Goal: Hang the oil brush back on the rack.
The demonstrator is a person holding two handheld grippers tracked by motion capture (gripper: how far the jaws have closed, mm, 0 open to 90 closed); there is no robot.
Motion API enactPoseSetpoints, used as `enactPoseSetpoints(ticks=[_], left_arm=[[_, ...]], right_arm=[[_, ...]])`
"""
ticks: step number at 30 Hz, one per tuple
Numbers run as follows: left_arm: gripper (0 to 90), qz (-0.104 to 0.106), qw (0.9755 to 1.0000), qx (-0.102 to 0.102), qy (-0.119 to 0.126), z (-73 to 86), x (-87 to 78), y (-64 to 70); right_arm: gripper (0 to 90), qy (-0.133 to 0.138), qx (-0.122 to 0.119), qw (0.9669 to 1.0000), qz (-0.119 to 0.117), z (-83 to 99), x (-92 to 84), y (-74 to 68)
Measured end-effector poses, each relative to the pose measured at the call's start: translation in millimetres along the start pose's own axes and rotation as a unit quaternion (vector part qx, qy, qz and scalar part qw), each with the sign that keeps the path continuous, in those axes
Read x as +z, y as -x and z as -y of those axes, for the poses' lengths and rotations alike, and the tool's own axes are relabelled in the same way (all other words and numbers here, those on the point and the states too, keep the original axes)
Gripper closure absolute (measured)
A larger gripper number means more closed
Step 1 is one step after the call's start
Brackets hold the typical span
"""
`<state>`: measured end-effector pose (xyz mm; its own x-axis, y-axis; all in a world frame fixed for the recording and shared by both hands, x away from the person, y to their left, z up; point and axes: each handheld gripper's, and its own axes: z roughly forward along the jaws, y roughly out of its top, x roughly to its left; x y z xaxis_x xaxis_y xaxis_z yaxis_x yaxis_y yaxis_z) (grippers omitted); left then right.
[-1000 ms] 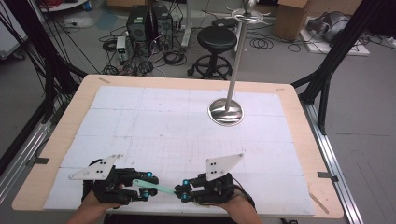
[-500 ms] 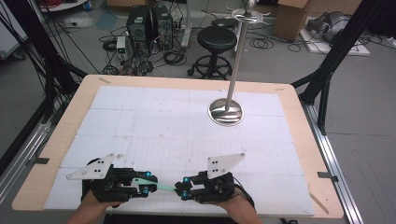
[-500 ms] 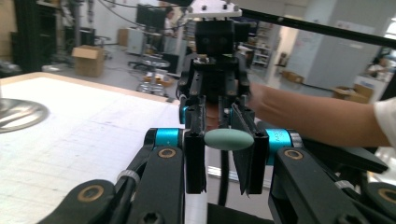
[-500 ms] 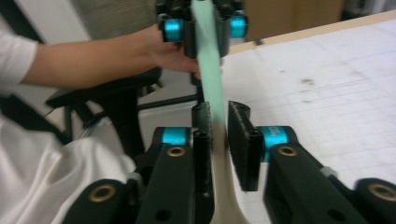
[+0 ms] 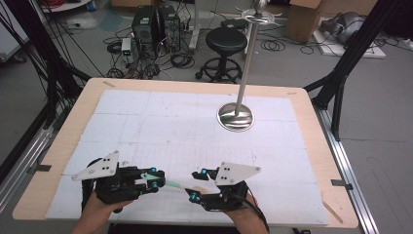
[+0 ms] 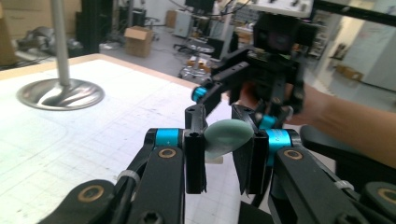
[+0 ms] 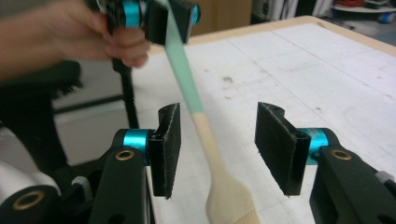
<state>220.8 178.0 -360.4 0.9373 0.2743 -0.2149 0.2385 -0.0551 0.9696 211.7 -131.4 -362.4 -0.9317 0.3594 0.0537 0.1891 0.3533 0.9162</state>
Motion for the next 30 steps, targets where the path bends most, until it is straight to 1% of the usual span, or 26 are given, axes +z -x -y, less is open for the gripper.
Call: enactPoseSetpoints(ticks=[2, 4, 5, 6, 9, 10, 11, 12, 17, 19, 21, 23, 24, 27, 30], left_arm=[[75.4, -0.006, 1.0000, -0.002, -0.004, -2.4, 1.2, 0.4], [75.4, -0.012, 0.9999, -0.002, -0.008, -4.8, 2.7, 1.1], [75.5, -0.015, 0.9998, -0.003, -0.010, -6.1, 3.4, 1.4], [75.5, -0.018, 0.9998, -0.004, -0.011, -7.1, 4.0, 1.7], [75.4, -0.029, 0.9994, -0.002, -0.018, -11.3, 6.0, 2.3], [75.4, -0.032, 0.9993, -0.002, -0.021, -12.8, 6.9, 2.9], [75.4, -0.033, 0.9992, -0.001, -0.022, -13.8, 7.6, 2.8], [75.4, -0.034, 0.9992, -0.003, -0.022, -14.5, 8.4, 3.2], [75.4, -0.034, 0.9992, -0.010, -0.020, -16.5, 11.6, 5.0], [75.4, -0.036, 0.9990, -0.014, -0.021, -16.7, 13.1, 5.6], [75.4, -0.038, 0.9989, -0.021, -0.021, -16.7, 14.4, 6.0], [75.4, -0.037, 0.9988, -0.024, -0.021, -16.8, 15.4, 5.7], [75.4, -0.036, 0.9988, -0.025, -0.021, -16.9, 15.6, 5.7], [75.4, -0.036, 0.9987, -0.029, -0.019, -17.3, 16.0, 5.9], [75.3, -0.037, 0.9986, -0.033, -0.018, -18.0, 15.7, 5.9]], right_arm=[[49.5, -0.005, -0.001, 0.9999, 0.010, -1.1, 2.5, -1.8], [49.3, -0.003, -0.003, 0.9998, 0.017, -1.8, 3.8, -2.6], [49.5, -0.005, -0.009, 0.9995, 0.028, -2.3, 4.8, -3.3], [49.5, -0.005, -0.009, 0.9995, 0.028, -2.3, 4.8, -3.3], [50.7, -0.012, -0.017, 0.9988, 0.045, -2.5, 6.3, -4.1], [50.7, -0.012, -0.017, 0.9988, 0.045, -2.5, 6.3, -4.1], [51.3, -0.013, -0.020, 0.9987, 0.046, -2.4, 7.1, -4.5], [52.2, -0.017, -0.026, 0.9981, 0.053, -2.5, 8.2, -5.0], [54.8, -0.021, -0.031, 0.9975, 0.061, -3.1, 11.7, -6.3], [57.3, -0.026, -0.040, 0.9967, 0.066, -4.0, 15.0, -8.3], [57.8, -0.027, -0.044, 0.9963, 0.068, -4.2, 16.0, -8.8], [58.8, -0.033, -0.052, 0.9954, 0.074, -4.5, 18.8, -10.2], [60.7, -0.041, -0.059, 0.9944, 0.077, -4.2, 20.7, -10.6], [62.5, -0.045, -0.058, 0.9941, 0.079, -4.1, 22.3, -10.9], [65.9, -0.046, -0.064, 0.9935, 0.082, -4.3, 23.2, -10.4]])
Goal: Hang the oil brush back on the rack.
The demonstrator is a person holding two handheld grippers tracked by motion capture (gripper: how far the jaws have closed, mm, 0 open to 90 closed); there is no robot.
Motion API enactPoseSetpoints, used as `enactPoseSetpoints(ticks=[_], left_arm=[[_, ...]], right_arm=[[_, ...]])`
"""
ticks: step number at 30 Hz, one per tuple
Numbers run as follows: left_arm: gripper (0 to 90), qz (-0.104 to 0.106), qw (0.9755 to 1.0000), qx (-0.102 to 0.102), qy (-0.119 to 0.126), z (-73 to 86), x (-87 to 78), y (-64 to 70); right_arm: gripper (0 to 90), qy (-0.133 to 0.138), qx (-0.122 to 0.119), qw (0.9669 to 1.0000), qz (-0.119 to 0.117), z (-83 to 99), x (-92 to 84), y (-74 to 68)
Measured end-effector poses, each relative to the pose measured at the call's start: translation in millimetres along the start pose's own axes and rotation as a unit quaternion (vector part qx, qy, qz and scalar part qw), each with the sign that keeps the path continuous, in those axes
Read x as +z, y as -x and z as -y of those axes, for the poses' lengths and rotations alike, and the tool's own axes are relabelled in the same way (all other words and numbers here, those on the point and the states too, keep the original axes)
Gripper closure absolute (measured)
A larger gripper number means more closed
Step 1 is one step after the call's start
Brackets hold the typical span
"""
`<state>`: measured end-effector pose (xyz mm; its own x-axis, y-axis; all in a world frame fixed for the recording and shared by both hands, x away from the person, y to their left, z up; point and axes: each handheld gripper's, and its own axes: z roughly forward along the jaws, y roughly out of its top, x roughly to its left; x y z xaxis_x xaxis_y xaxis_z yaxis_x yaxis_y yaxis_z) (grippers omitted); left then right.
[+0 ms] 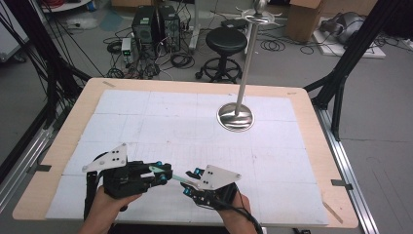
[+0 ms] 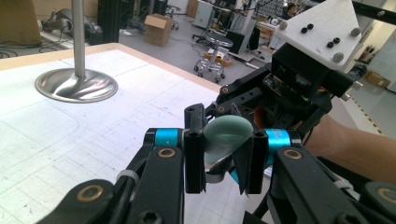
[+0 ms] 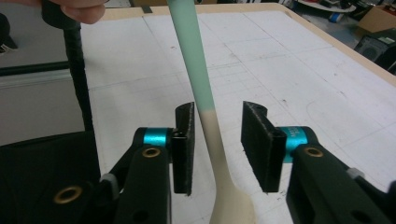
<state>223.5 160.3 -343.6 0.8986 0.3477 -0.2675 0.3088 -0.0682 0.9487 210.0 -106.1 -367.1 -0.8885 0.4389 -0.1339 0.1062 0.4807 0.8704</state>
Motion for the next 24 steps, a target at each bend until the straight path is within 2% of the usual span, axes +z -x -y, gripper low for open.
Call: enactPoseSetpoints(ticks=[6, 10, 14, 16, 18, 22, 24], left_arm=[[75.3, 0.000, 0.9999, -0.008, 0.006, -0.7, -0.4, -0.1], [75.3, 0.003, 0.9999, -0.011, 0.006, -1.3, -0.3, -1.1], [75.0, 0.013, 0.9998, -0.012, 0.012, -1.5, -1.2, -1.6], [74.8, 0.020, 0.9996, -0.010, 0.015, -1.6, -2.2, -2.0], [74.1, 0.029, 0.9993, -0.007, 0.021, -1.5, -3.0, -2.9], [56.5, 0.043, 0.9983, 0.003, 0.040, -1.1, -3.7, -3.0], [51.9, 0.050, 0.9974, 0.009, 0.052, -1.1, -5.7, -3.2]], right_arm=[[77.5, 0.006, -0.010, 0.9999, 0.002, -1.2, -0.8, -2.5], [80.4, 0.003, -0.027, 0.9996, -0.003, -1.8, -0.7, -4.5], [83.1, 0.002, -0.043, 0.9989, -0.021, -2.5, 1.7, -8.1], [83.6, 0.006, -0.039, 0.9986, -0.036, -2.7, 1.3, -7.6], [83.7, 0.010, -0.039, 0.9984, -0.040, -2.6, 1.1, -7.1], [83.9, 0.026, -0.033, 0.9976, -0.056, -3.9, -2.0, -5.7], [83.9, 0.031, -0.028, 0.9971, -0.064, -3.7, -3.4, -4.8]])
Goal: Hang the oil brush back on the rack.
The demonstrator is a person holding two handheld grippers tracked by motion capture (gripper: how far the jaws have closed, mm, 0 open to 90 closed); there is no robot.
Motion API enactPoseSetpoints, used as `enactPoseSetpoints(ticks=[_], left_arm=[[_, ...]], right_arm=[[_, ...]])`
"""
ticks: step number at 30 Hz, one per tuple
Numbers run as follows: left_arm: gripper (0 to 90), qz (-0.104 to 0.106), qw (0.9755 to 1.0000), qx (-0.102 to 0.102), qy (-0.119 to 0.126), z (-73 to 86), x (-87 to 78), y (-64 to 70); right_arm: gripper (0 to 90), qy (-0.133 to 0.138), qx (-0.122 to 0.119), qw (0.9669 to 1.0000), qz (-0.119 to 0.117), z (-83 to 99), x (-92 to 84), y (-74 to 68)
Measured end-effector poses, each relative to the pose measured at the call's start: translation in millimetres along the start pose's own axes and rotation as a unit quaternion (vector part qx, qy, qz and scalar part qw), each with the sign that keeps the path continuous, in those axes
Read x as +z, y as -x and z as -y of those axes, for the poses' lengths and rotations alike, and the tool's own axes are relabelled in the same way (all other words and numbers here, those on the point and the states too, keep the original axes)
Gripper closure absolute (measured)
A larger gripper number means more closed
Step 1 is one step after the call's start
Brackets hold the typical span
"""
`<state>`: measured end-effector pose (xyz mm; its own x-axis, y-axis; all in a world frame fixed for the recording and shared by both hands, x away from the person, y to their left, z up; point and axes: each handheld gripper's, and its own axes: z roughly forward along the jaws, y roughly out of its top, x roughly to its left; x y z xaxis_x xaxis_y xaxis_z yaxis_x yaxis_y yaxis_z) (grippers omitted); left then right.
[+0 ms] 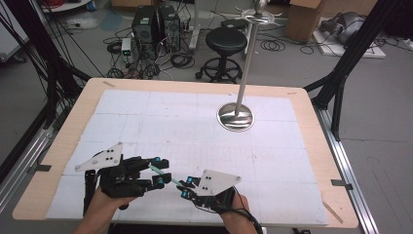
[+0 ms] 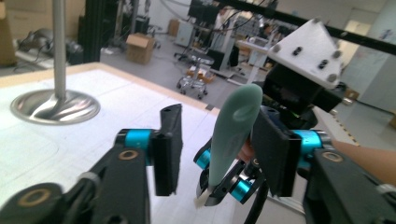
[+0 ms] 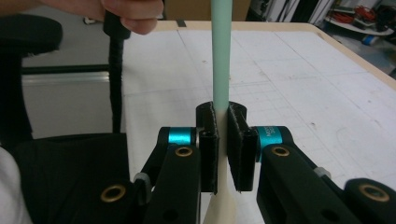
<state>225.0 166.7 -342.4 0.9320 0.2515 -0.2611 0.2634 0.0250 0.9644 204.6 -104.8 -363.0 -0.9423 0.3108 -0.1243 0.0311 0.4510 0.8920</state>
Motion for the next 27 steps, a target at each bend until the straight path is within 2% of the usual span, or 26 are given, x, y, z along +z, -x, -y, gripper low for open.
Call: enactPoseSetpoints(ticks=[7, 10, 13, 18, 23, 25, 26, 27], left_arm=[[44.7, 0.029, 0.9990, 0.016, 0.029, -1.5, -7.0, -0.9], [44.8, 0.053, 0.9978, 0.017, 0.035, -1.1, -6.6, -0.4], [45.7, 0.067, 0.9970, 0.021, 0.035, -0.6, -5.6, 0.5], [53.8, 0.097, 0.9941, 0.022, 0.044, -0.9, -5.0, 1.8], [62.7, 0.105, 0.9934, 0.023, 0.041, -1.0, -2.5, 1.6], [63.8, 0.109, 0.9930, 0.025, 0.038, -1.0, -1.2, 2.0], [67.1, 0.111, 0.9928, 0.026, 0.038, -0.9, -0.5, 2.2], [67.1, 0.112, 0.9926, 0.027, 0.037, -0.9, -0.2, 2.5]], right_arm=[[83.9, 0.038, 0.029, 0.9976, -0.050, 0.5, -4.7, 4.3], [83.9, 0.053, 0.041, 0.9949, -0.075, 1.5, -5.0, 6.4], [83.9, 0.061, 0.052, 0.9917, -0.101, 3.2, -3.9, 7.8], [83.9, 0.077, 0.071, 0.9843, -0.142, 7.8, -1.2, 11.3], [83.9, 0.089, 0.079, 0.9800, -0.160, 9.6, -0.3, 15.0], [83.9, 0.090, 0.081, 0.9792, -0.163, 9.9, 0.2, 15.4], [83.9, 0.093, 0.083, 0.9772, -0.172, 10.2, 1.2, 15.5], [83.9, 0.093, 0.083, 0.9772, -0.172, 10.2, 1.2, 15.5]])
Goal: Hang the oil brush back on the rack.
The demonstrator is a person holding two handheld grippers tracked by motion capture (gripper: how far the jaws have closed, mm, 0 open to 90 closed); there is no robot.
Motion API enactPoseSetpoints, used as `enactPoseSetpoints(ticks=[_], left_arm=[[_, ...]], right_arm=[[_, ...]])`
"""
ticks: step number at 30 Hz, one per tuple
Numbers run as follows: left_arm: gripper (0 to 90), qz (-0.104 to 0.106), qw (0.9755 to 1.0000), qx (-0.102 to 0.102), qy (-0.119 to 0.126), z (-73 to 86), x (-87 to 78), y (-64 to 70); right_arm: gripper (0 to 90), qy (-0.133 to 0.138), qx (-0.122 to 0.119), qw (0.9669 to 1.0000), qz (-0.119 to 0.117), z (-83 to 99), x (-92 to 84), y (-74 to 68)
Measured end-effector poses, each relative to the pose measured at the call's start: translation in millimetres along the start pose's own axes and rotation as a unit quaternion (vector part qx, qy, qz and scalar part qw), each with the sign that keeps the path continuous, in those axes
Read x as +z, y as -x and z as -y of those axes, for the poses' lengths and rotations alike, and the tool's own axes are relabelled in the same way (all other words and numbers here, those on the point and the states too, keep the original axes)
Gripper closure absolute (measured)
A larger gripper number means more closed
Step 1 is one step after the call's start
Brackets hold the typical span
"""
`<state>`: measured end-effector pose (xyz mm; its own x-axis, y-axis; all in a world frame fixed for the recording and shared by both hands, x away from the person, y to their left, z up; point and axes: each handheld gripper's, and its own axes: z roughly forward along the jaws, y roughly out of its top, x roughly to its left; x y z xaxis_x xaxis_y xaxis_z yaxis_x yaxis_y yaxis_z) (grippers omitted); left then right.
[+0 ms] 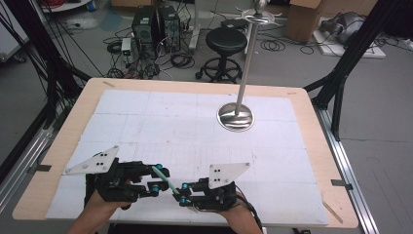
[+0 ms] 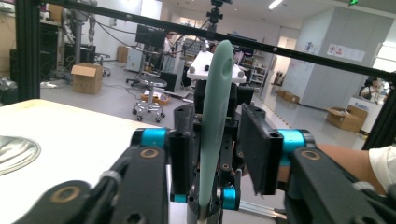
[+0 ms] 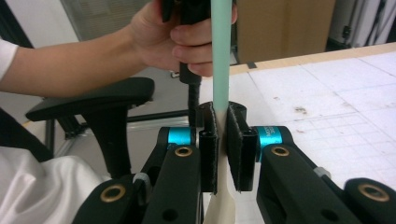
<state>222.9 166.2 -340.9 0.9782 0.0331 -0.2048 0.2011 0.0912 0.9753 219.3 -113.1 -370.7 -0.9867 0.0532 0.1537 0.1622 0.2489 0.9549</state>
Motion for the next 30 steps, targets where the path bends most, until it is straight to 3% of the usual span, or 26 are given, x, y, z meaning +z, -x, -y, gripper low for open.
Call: enactPoseSetpoints(ticks=[7, 12, 13, 15, 17, 20, 27, 30], left_arm=[[79.3, -0.001, 0.9999, 0.009, -0.005, -0.1, 1.2, -0.7], [80.7, -0.010, 0.9998, 0.012, -0.009, -0.3, 0.9, -0.1], [81.0, -0.012, 0.9998, 0.011, -0.011, -0.4, 1.0, -0.1], [81.8, -0.024, 0.9995, 0.011, -0.017, -0.7, 1.5, 0.5], [82.0, -0.038, 0.9990, 0.008, -0.021, -1.8, 1.8, 0.7], [82.1, -0.060, 0.9979, 0.004, -0.026, -4.6, 1.3, 0.7], [82.3, -0.117, 0.9918, 0.001, -0.051, -10.9, 4.9, 3.0], [82.3, -0.131, 0.9895, 0.002, -0.061, -12.4, 7.6, 3.8]], right_arm=[[83.8, 0.000, 0.004, 0.9999, -0.013, 1.8, 1.8, 0.6], [83.0, -0.002, 0.004, 0.9999, -0.009, 1.8, 1.5, 0.3], [80.7, -0.001, 0.004, 1.0000, -0.004, 1.9, 1.3, 0.3], [64.9, 0.008, 0.019, 0.9997, 0.014, 1.7, -0.7, 0.9], [63.9, 0.009, 0.016, 0.9997, 0.018, 1.7, -2.0, 0.9], [57.4, 0.012, 0.017, 0.9989, 0.042, 0.9, -5.5, -0.3], [55.8, -0.004, 0.002, 0.9941, 0.109, -4.5, -6.9, -5.5], [58.7, -0.011, -0.008, 0.9928, 0.119, -8.5, -2.2, -8.0]])
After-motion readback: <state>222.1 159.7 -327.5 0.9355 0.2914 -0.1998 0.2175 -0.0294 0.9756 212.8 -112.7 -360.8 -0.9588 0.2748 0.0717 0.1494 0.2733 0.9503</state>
